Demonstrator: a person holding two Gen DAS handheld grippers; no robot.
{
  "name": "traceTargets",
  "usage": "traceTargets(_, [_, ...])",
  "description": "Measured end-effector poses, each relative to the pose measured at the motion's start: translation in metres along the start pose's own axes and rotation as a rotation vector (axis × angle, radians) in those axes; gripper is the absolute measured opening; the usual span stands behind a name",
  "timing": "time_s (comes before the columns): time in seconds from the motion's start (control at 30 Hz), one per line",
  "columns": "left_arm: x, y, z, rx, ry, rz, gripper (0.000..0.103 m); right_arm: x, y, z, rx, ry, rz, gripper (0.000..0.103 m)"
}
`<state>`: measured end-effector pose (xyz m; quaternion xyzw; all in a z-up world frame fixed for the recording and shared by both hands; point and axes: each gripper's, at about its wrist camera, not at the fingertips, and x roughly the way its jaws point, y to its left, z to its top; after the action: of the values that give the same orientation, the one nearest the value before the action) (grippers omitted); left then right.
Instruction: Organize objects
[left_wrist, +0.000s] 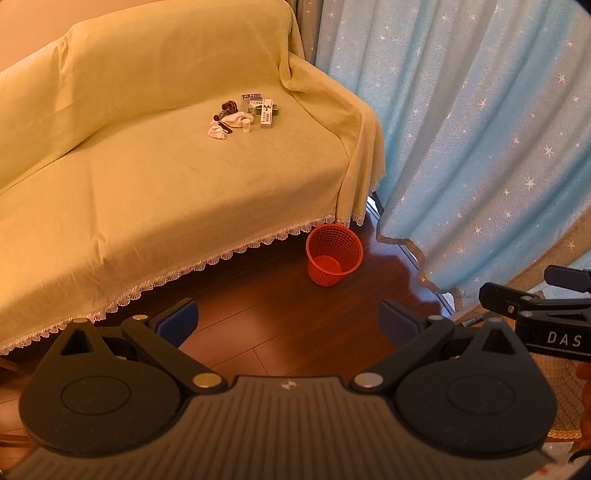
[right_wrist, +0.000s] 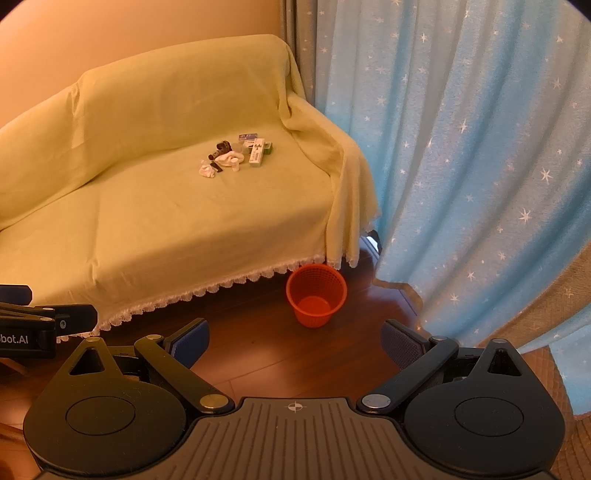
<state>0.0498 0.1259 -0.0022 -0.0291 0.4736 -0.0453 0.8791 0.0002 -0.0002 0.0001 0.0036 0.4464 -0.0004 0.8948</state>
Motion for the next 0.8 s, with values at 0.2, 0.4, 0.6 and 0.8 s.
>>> traceTargets(0.2, [0.0018, -0.0006, 0.0024, -0.005, 0.000, 0.001, 0.102, 0.0013, 0.0023, 0.0001, 0.000, -0.003, -0.002, 0.097])
traceTargets(0.4, [0.0019, -0.0006, 0.0029, -0.006, 0.001, 0.001, 0.102, 0.0015, 0.0051, -0.0004, 0.002, -0.003, -0.003, 0.097])
traceTargets(0.6, [0.0018, 0.0004, 0.0022, -0.007, 0.000, 0.000, 0.102, -0.0010, 0.0074, -0.0011, -0.001, -0.002, -0.002, 0.097])
traceTargets(0.8, [0.0021, 0.0008, 0.0019, -0.008, 0.000, -0.002, 0.102, -0.0015, 0.0082, -0.0008, -0.001, -0.002, -0.002, 0.097])
